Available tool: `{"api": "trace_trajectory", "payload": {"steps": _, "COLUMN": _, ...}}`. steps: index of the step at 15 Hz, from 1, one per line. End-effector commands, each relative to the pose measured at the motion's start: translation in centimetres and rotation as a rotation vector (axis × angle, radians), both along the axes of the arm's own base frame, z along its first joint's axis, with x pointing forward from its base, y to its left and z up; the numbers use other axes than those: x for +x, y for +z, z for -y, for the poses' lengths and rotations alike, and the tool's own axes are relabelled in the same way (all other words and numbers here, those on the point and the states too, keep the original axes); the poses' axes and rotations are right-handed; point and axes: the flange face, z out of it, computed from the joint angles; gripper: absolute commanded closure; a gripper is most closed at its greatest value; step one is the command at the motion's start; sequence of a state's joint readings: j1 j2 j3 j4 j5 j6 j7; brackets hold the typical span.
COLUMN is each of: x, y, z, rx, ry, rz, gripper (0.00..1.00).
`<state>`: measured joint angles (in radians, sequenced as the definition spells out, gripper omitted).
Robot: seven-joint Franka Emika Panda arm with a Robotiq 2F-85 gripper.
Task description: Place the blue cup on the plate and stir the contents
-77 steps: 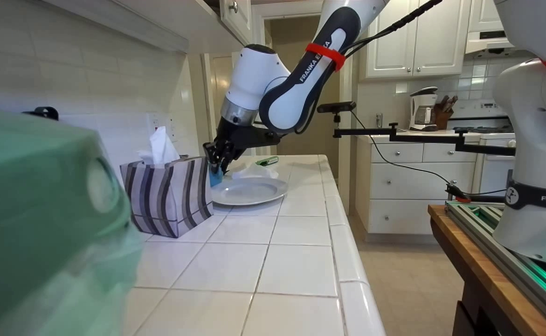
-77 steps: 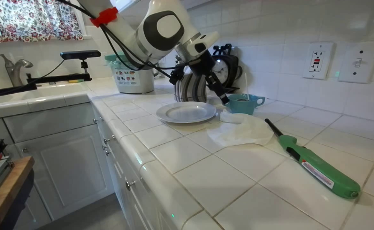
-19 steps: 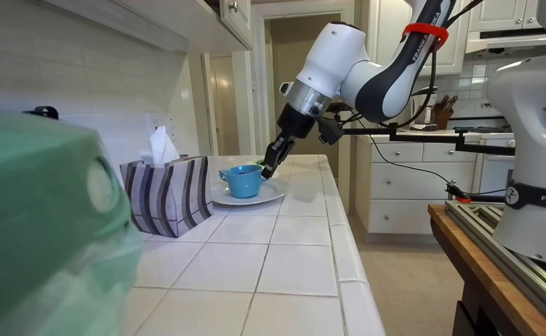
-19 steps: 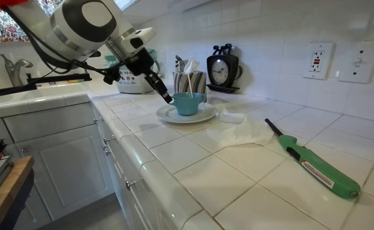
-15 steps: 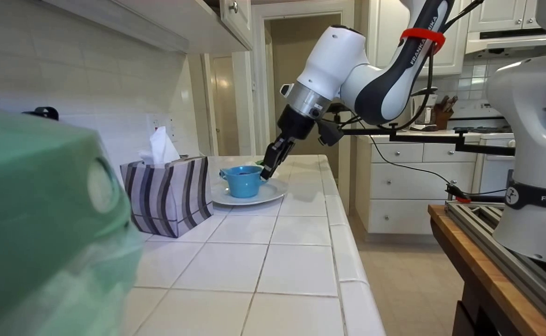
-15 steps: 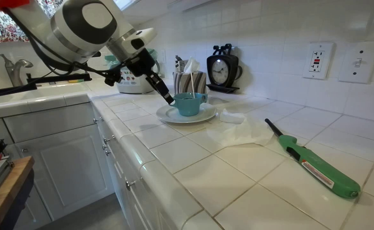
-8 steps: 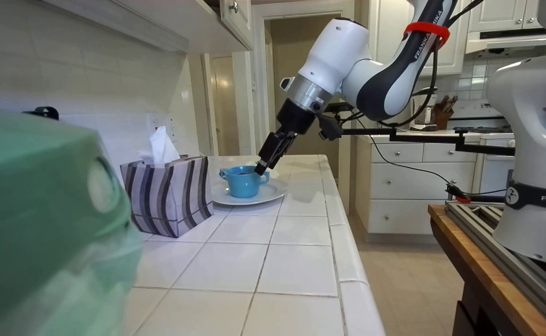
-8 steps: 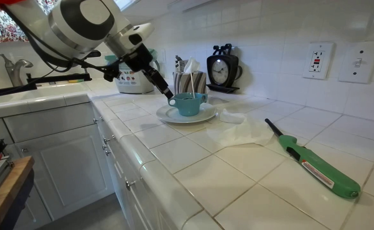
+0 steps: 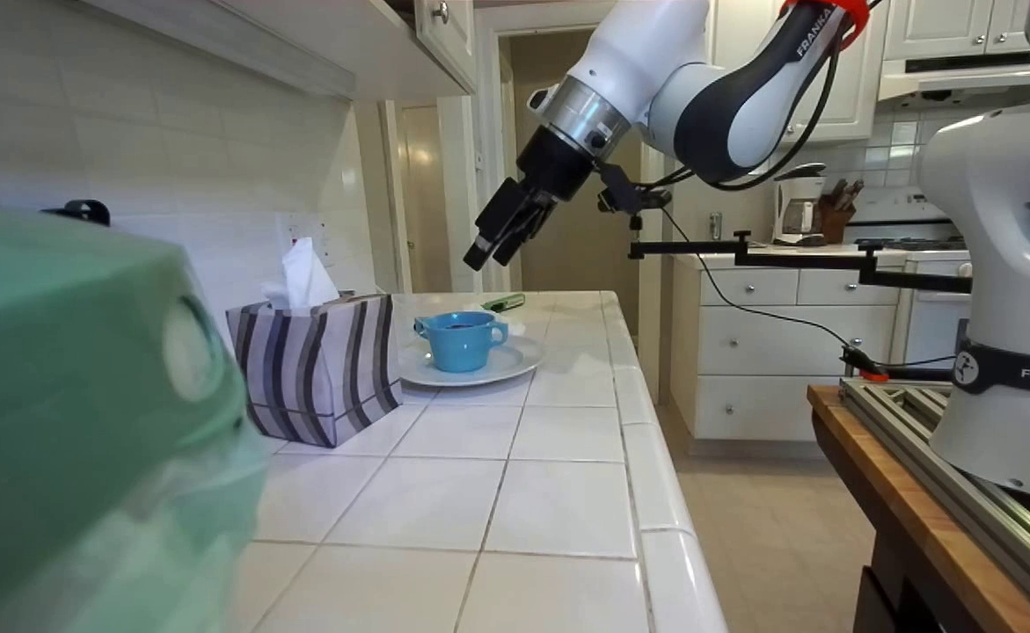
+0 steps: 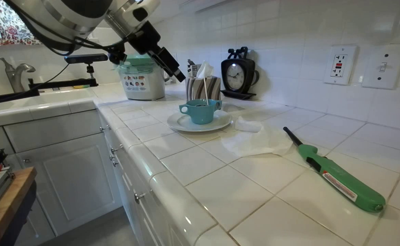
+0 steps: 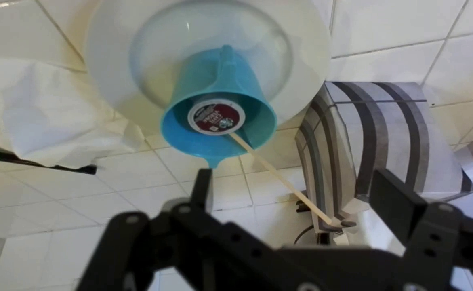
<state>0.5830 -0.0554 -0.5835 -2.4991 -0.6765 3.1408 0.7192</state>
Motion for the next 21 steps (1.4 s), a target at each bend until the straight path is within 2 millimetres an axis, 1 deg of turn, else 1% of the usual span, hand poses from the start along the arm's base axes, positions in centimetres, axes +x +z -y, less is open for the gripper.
{"api": "trace_trajectory", "payload": {"steps": 1, "x": 1.0, "y": 0.4, "z": -0.2, "rx": -0.023, "ry": 0.023, "rz": -0.003, "gripper": 0.00}}
{"api": "trace_trajectory", "payload": {"steps": 3, "x": 1.8, "y": 0.6, "z": -0.9, "rx": -0.005, "ry": 0.034, "rz": 0.022, "gripper": 0.00}}
{"api": "trace_trajectory", "payload": {"steps": 4, "x": 0.9, "y": 0.6, "z": -0.5, "rx": 0.003, "ry": 0.012, "rz": 0.008, "gripper": 0.00}}
{"api": "trace_trajectory", "payload": {"steps": 6, "x": 1.0, "y": 0.4, "z": -0.7, "rx": 0.002, "ry": 0.014, "rz": 0.005, "gripper": 0.00}}
{"api": "trace_trajectory", "payload": {"steps": 10, "x": 1.0, "y": 0.4, "z": -0.5, "rx": 0.001, "ry": 0.010, "rz": 0.004, "gripper": 0.00}}
{"api": "trace_trajectory", "payload": {"steps": 12, "x": 2.2, "y": -0.3, "z": -0.3, "rx": -0.012, "ry": 0.005, "rz": 0.018, "gripper": 0.00}}
{"api": "trace_trajectory", "payload": {"steps": 14, "x": 3.1, "y": -0.7, "z": -0.8, "rx": -0.027, "ry": 0.033, "rz": 0.044, "gripper": 0.00}}
{"api": "trace_trajectory", "payload": {"steps": 16, "x": 3.8, "y": -1.3, "z": -1.5, "rx": -0.041, "ry": 0.072, "rz": 0.068, "gripper": 0.00}}
{"api": "trace_trajectory", "payload": {"steps": 18, "x": 3.8, "y": -2.3, "z": -2.6, "rx": -0.046, "ry": 0.119, "rz": 0.086, "gripper": 0.00}}
{"api": "trace_trajectory", "payload": {"steps": 21, "x": 4.9, "y": -3.2, "z": -3.5, "rx": -0.085, "ry": 0.202, "rz": 0.122, "gripper": 0.00}}
